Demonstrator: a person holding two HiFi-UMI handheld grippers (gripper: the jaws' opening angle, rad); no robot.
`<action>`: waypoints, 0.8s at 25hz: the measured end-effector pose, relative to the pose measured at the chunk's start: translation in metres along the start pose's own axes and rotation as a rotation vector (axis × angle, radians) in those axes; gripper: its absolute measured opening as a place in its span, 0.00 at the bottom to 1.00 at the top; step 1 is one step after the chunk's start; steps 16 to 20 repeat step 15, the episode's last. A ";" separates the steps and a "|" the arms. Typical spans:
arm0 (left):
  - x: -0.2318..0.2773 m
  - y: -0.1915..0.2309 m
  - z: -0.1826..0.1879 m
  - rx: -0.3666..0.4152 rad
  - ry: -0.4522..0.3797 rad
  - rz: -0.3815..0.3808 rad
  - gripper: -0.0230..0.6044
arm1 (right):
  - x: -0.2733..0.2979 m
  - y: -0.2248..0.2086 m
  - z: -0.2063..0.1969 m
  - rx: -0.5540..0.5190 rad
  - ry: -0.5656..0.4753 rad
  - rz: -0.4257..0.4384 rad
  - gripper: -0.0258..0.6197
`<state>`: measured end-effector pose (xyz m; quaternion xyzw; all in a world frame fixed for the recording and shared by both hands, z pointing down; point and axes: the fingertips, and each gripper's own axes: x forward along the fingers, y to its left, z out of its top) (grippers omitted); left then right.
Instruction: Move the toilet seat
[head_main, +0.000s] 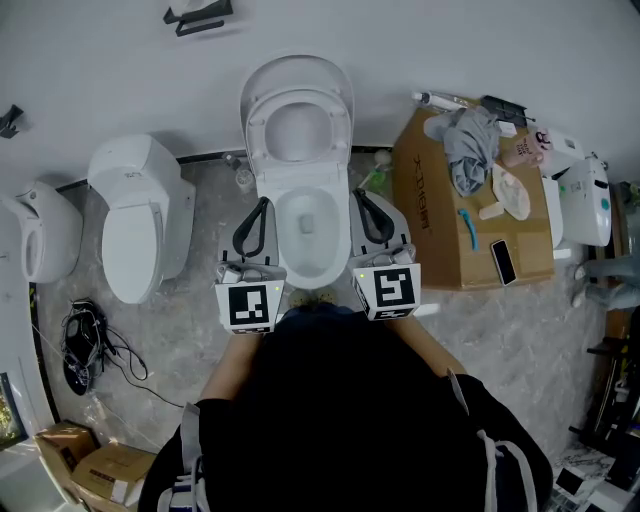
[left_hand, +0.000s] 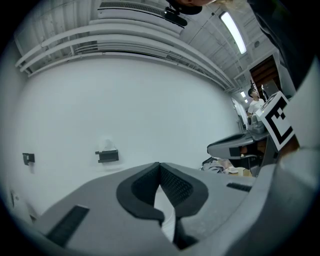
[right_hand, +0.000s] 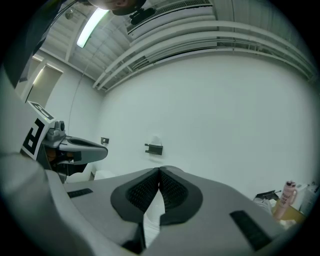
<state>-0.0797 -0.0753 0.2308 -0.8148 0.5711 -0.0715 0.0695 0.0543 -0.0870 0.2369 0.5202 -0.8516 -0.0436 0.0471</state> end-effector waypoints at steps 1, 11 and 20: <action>0.000 -0.001 0.001 0.001 -0.001 -0.002 0.05 | -0.001 0.000 0.001 0.001 -0.002 -0.001 0.08; -0.002 -0.007 0.003 0.001 -0.006 -0.013 0.05 | -0.006 -0.002 0.001 0.000 -0.001 -0.008 0.07; -0.004 -0.008 -0.003 -0.010 0.015 -0.012 0.05 | -0.006 -0.001 0.001 -0.004 -0.006 -0.008 0.08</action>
